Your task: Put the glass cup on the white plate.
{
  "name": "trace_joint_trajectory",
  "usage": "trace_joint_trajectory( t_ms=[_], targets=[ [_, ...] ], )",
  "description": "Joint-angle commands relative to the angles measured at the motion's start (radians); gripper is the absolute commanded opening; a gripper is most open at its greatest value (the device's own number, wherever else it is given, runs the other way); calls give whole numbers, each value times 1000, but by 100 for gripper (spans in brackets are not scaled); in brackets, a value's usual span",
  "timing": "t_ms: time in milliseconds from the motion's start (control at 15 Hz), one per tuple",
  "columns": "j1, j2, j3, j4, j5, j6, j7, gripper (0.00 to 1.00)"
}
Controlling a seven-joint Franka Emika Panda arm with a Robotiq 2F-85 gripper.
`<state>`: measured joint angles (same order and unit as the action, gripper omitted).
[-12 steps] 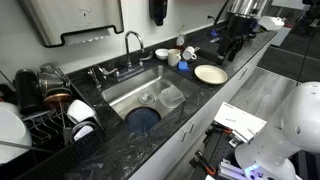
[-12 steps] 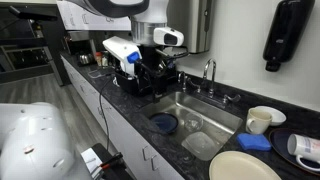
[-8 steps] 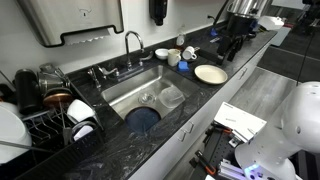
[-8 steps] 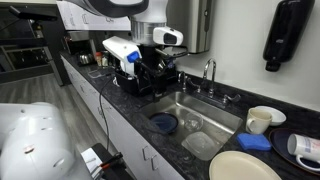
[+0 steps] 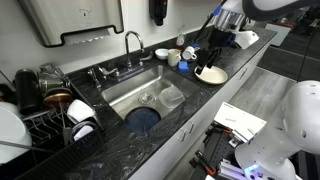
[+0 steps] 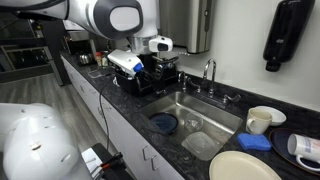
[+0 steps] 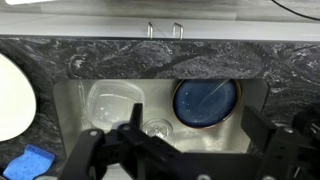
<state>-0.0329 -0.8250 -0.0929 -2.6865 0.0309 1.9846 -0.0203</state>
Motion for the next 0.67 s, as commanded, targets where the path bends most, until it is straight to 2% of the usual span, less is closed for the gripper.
trace_joint_trajectory(
  t_ms=[0, 333, 400, 467, 600],
  targets=[
    [49, 107, 57, -63, 55, 236, 24, 100],
    [100, 314, 111, -57, 50, 539, 40, 100],
    [92, 357, 127, -39, 30, 546, 55, 100],
    [96, 254, 108, -77, 43, 497, 45, 100],
    [97, 315, 117, -66, 40, 531, 46, 100]
  ],
)
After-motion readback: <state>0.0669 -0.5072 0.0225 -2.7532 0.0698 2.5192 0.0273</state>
